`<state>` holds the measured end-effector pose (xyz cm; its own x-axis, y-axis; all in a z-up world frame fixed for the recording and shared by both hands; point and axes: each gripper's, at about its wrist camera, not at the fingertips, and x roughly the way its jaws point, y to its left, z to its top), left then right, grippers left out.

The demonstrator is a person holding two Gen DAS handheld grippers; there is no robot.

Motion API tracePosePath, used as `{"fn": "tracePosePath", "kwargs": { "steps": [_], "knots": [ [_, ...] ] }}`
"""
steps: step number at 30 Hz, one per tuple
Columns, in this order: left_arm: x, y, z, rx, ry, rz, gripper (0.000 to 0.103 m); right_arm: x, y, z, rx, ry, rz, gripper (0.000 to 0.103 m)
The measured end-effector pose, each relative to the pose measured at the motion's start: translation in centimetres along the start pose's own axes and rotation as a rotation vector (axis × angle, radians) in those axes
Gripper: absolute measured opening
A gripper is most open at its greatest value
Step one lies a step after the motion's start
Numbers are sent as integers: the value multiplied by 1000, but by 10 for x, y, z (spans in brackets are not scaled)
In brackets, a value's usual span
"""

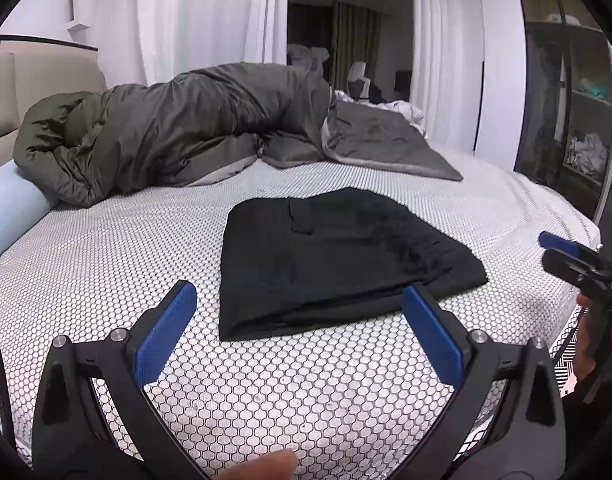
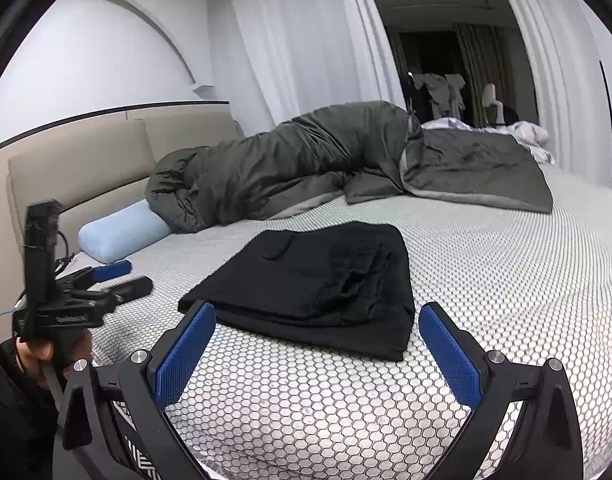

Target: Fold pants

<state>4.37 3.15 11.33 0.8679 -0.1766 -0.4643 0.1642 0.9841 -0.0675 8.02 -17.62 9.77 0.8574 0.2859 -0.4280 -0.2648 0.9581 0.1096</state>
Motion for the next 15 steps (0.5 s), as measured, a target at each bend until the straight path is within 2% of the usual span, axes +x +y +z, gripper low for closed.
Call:
{"fn": "tracePosePath", "kwargs": {
  "steps": [3, 15],
  "knots": [
    [0, 1, -1, 1, -11, 21, 102, 0, -2, 1, 9, -4, -2, 103],
    [9, 9, 0, -7, 0, 24, 102, 0, 5, -1, -19, -7, 20, 103]
  ]
}}
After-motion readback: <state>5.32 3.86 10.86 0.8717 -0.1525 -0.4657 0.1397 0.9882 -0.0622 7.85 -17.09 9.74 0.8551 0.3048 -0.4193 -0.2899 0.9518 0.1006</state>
